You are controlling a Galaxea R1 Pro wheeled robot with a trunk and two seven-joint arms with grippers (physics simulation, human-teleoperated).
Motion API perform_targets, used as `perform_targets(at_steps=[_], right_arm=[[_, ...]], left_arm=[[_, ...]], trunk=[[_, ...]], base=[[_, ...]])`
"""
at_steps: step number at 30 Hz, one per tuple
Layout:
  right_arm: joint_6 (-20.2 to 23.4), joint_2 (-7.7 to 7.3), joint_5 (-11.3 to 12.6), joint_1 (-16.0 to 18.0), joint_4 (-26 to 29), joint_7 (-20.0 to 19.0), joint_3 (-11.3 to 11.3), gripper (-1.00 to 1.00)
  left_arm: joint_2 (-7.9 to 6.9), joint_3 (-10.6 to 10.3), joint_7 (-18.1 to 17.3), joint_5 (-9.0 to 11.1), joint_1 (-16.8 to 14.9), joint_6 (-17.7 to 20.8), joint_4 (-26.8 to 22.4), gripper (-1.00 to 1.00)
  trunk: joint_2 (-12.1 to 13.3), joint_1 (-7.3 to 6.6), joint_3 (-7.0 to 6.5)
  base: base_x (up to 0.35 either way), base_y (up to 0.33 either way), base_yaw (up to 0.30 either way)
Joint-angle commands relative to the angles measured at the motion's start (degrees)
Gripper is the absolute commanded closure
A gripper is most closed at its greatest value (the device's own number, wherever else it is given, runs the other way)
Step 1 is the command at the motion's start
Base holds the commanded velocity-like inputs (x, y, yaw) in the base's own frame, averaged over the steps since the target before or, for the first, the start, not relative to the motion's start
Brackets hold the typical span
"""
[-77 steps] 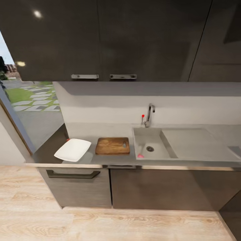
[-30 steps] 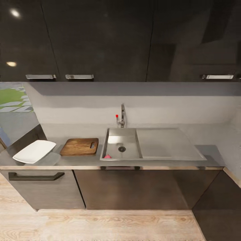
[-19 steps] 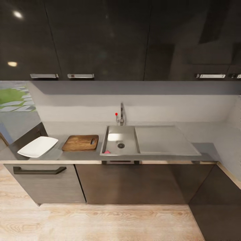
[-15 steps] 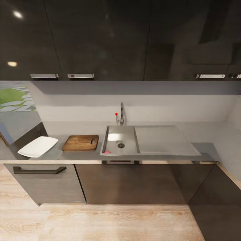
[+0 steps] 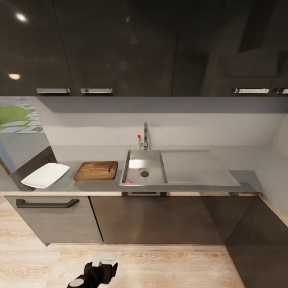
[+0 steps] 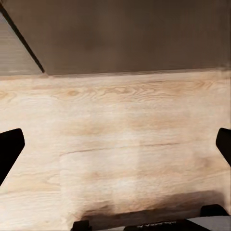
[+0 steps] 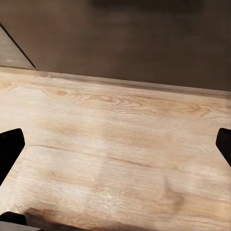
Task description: In the kitchen, take the Vidalia onion out of the sink, dice it on the chopping board with the paring knife, put the diced onion into the bowl on the countertop, then place both the paring knife and the chopping board into the sink.
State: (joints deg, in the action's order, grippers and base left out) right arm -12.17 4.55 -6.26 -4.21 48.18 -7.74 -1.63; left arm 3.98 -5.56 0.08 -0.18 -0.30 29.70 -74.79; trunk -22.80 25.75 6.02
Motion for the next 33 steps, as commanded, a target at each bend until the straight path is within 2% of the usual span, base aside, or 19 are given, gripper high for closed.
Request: perform_targets(at_steps=[1, 3, 5, 7, 9, 10, 11, 14, 15, 16, 18, 21, 23, 25, 27, 29, 30, 32, 33], right_arm=[[-0.11, 0.03, -0.59, 0.00, 0.07, -0.09, 0.13, -1.00], [-0.12, 0.02, -0.59, 0.00, 0.07, -0.09, 0.13, -1.00], [-0.13, 0.02, -0.59, 0.00, 0.07, -0.09, 0.13, -1.00], [-0.13, 0.06, -0.59, 0.00, 0.07, -0.09, 0.13, -1.00], [-0.13, 0.08, -0.59, 0.00, 0.07, -0.09, 0.13, -1.00], [-0.13, 0.09, -0.59, 0.00, 0.07, -0.09, 0.13, -1.00], [-0.13, 0.06, -0.59, 0.00, 0.07, -0.09, 0.13, -1.00], [-0.13, 0.03, -0.59, 0.00, 0.07, -0.09, 0.13, -1.00], [-0.13, 0.04, -0.59, 0.00, 0.07, -0.09, 0.13, -1.00], [-0.13, 0.05, -0.59, 0.00, 0.07, -0.09, 0.13, -1.00], [-0.13, 0.06, -0.59, 0.00, 0.07, -0.09, 0.13, -1.00], [-0.13, 0.06, -0.59, 0.00, 0.07, -0.09, 0.13, -1.00], [-0.13, 0.08, -0.59, 0.00, 0.07, -0.09, 0.13, -1.00], [-0.13, 0.09, -0.59, 0.00, 0.07, -0.09, 0.13, -1.00], [-0.13, 0.09, -0.59, 0.00, 0.07, -0.09, 0.13, -1.00], [-0.13, 0.08, -0.59, 0.00, 0.07, -0.09, 0.13, -1.00], [-0.13, 0.08, -0.59, 0.00, 0.07, -0.09, 0.13, -1.00], [-0.13, 0.05, -0.58, 0.00, 0.07, -0.09, 0.13, -1.00], [-0.13, 0.04, -0.53, 0.00, 0.07, -0.09, 0.13, -1.00]], left_arm=[[0.26, -0.69, 0.03, -0.13, -0.14, 1.67, -1.58, -1.00], [0.87, -2.71, 0.07, -0.19, -1.70, 6.31, -5.87, -1.00], [1.12, -3.74, 0.08, -0.18, -4.26, 9.18, -8.26, -1.00], [1.48, -4.34, 0.12, -0.12, -7.90, 10.67, -9.11, -1.00], [1.92, -4.85, 0.15, -0.10, -10.03, 11.09, -9.33, -1.00], [2.56, -5.22, 0.17, -0.09, -12.05, 11.63, -9.50, -1.00], [3.05, -5.41, 0.18, -0.09, -14.19, 12.94, -9.58, -1.00], [3.44, -5.58, 0.18, -0.09, -17.92, 16.77, -9.66, -1.00], [3.69, -5.61, 0.18, -0.02, -20.40, 18.89, -9.66, -1.00], [3.77, -5.61, 0.18, 0.00, -21.25, 19.42, -9.66, -1.00], [4.02, -5.63, 0.24, 0.20, -25.68, 21.07, -9.57, -1.00], [4.26, -5.63, 0.26, 0.32, -29.52, 22.61, -9.41, -1.00], [4.42, -5.74, 0.27, 0.42, -34.75, 25.75, -8.56, -1.00], [4.48, -5.76, 0.27, 0.43, -37.91, 26.49, -6.93, -1.00], [4.60, -5.74, 0.27, 0.49, -42.79, 26.94, -2.86, -1.00], [4.78, -5.66, 0.23, 0.82, -51.41, 27.03, 7.18, -1.00], [4.83, -5.65, 0.22, 0.95, -53.03, 27.03, 9.26, -1.00], [5.05, -5.62, 0.21, 1.97, -59.50, 26.53, 18.13, -1.00], [5.12, -5.62, 0.23, 2.42, -61.39, 25.69, 20.92, -1.00]], trunk=[[-0.11, 0.04, 0.12], [-0.11, 0.04, 0.12], [-0.11, 0.04, 0.12], [-0.11, 0.04, 0.12], [-0.11, 0.04, 0.12], [-0.11, 0.04, 0.12], [-0.11, 0.04, 0.12], [-0.11, 0.04, 0.12], [-0.11, 0.04, 0.12], [-0.11, 0.04, 0.12], [-0.11, 0.04, 0.12], [-0.11, 0.04, 0.12], [-0.11, 0.04, 0.12], [-0.11, 0.04, 0.12], [-0.11, 0.04, 0.12], [-0.11, 0.04, 0.12], [-0.11, 0.04, 0.12], [-0.11, 0.04, 0.12], [-0.11, 0.04, 0.12]], base=[[0.000, 0.000, 0.000], [0.000, 0.000, 0.000], [0.000, 0.000, 0.000], [0.000, 0.000, 0.000], [0.000, 0.000, 0.000], [0.000, 0.000, 0.000], [0.000, 0.000, 0.000], [0.000, 0.000, 0.000], [0.000, 0.000, 0.000], [0.000, 0.000, 0.000], [0.000, 0.000, 0.000], [0.000, 0.000, 0.000], [0.000, 0.000, 0.000], [0.000, 0.000, 0.000], [0.000, 0.000, 0.000], [0.000, 0.000, 0.000], [0.000, 0.000, 0.000], [0.000, 0.000, 0.000], [0.000, 0.000, 0.000]])
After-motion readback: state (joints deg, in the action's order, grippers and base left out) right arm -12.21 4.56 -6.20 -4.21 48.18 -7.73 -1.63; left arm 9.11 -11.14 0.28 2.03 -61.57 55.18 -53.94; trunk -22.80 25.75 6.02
